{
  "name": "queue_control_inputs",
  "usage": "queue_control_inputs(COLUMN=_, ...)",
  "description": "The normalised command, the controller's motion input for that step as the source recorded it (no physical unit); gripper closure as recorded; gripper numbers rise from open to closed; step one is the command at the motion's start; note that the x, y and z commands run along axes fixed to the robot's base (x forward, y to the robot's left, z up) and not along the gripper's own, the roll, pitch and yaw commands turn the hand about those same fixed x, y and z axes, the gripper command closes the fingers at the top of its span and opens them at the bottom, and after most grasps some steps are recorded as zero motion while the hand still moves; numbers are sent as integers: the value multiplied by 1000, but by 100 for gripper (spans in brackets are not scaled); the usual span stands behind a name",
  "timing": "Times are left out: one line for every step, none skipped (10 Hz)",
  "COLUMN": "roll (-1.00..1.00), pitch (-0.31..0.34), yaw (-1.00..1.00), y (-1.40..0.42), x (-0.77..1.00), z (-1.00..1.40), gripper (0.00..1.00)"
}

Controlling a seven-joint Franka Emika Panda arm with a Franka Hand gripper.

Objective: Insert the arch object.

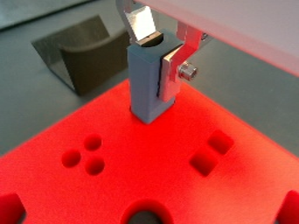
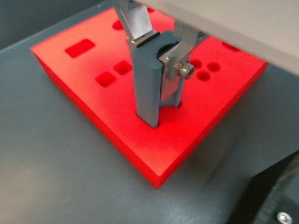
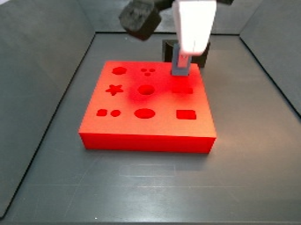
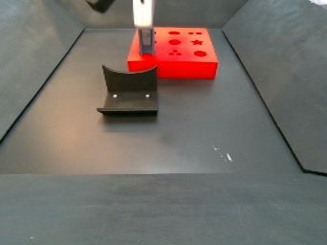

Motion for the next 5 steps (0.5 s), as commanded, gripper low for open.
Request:
queue_control_inputs(roll=1, pitch=-51, yaw=-63, y=0, x=0, z=-663, gripper=100)
queue_control_inputs(roll=21, pitch=-30, yaw=-91, y=0, x=0, z=-634, gripper=100)
queue_control_inputs(roll=46, pitch=-33, yaw=-97, y=0, x=0, z=-563, gripper=100)
queue_control_inputs(roll=120, pitch=0, yaw=-103, y=0, x=-83, z=-177, gripper=100)
queue_control_inputs(roll=0, pitch=0, yaw=0, y=0, x=0, z=0, gripper=100)
